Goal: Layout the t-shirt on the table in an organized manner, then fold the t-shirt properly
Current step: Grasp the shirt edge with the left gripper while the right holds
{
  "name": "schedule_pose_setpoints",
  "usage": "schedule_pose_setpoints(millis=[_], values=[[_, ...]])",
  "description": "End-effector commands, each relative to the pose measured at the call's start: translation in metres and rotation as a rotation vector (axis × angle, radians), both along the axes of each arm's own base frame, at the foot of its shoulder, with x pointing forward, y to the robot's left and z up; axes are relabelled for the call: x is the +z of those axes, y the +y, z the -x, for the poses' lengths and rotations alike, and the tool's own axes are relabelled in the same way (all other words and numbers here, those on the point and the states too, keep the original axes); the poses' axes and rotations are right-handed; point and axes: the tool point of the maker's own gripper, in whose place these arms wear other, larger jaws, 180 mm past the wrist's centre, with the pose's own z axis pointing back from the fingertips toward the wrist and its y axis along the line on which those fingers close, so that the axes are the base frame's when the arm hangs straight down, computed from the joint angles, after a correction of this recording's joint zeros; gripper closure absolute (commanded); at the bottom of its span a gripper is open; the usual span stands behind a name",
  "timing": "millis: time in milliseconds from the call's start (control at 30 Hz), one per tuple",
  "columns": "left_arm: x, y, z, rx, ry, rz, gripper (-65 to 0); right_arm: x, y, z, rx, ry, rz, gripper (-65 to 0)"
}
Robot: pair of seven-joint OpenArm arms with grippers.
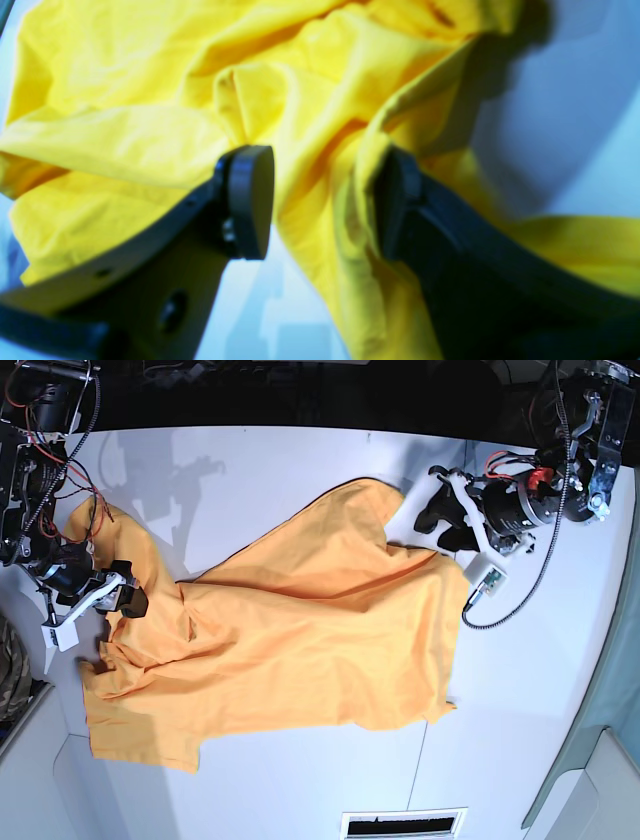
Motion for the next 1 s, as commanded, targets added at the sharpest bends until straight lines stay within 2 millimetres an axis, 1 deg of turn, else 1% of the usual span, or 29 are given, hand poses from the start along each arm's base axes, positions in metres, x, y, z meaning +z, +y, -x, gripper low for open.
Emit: schedule_pose_setpoints(millis=[0,133,200,267,400,533,600,633,667,767,833,867,900,967], values=[[0.001,-0.003,0.000,-0.001,-0.006,0.022,-31.7,0.018,-0.005,-0.013,-0.003,-0.063,0.001,-31.0],[-0.022,-0.014,0.014,0.024,0.070,0.069,-31.7,0.019,-0.005,-0.014,-0.004,-0.068,-0.001,-31.0],[-0.028,-0.021,0.020,0.028,0.095,0.094,-31.7,0.018,-0.005,-0.014,-0.004,-0.067,0.000,-31.0],[-0.031,-0.027,0.021,0.039,0.107,0.115,-31.7,0.018,-0.005,-0.014,-0.005,-0.067,0.000,-31.0],[-0.029,-0.037,0.021,0.050,0.109,0.158,-31.7,0.018,-0.005,-0.014,-0.005,-0.064,0.000,-31.0],[-0.032,-0.042,0.019,0.072,0.107,0.182,-31.6,0.013,-0.006,-0.012,-0.007,-0.051,-0.002,-31.0],[-0.037,-0.042,0.017,0.088,0.110,0.178,-30.6,0.010,-0.006,-0.011,-0.010,-0.041,-0.006,-31.0],[-0.042,-0.041,0.017,0.100,0.120,0.163,-26.9,0.009,-0.006,-0.010,-0.011,-0.038,-0.008,-31.0],[-0.046,-0.041,0.017,0.104,0.125,0.155,-21.2,0.007,-0.006,-0.010,-0.013,-0.035,-0.009,-31.0],[-0.051,-0.041,0.012,0.117,0.109,0.144,0.0,0.004,-0.007,-0.010,-0.024,-0.037,-0.015,-31.0],[-0.050,-0.038,0.010,0.119,0.095,0.137,0.0,-0.006,-0.012,-0.008,-0.041,-0.026,-0.001,-29.7],[-0.049,-0.034,0.008,0.120,0.092,0.129,0.0,-0.014,-0.016,-0.007,-0.056,-0.020,0.008,-26.8],[-0.048,-0.029,0.008,0.117,0.094,0.114,0.0,-0.022,-0.019,-0.005,-0.069,-0.011,0.017,-22.4],[-0.042,-0.011,0.005,0.115,0.076,0.074,0.0,-0.040,-0.025,0.002,-0.086,0.023,0.030,-11.3]])
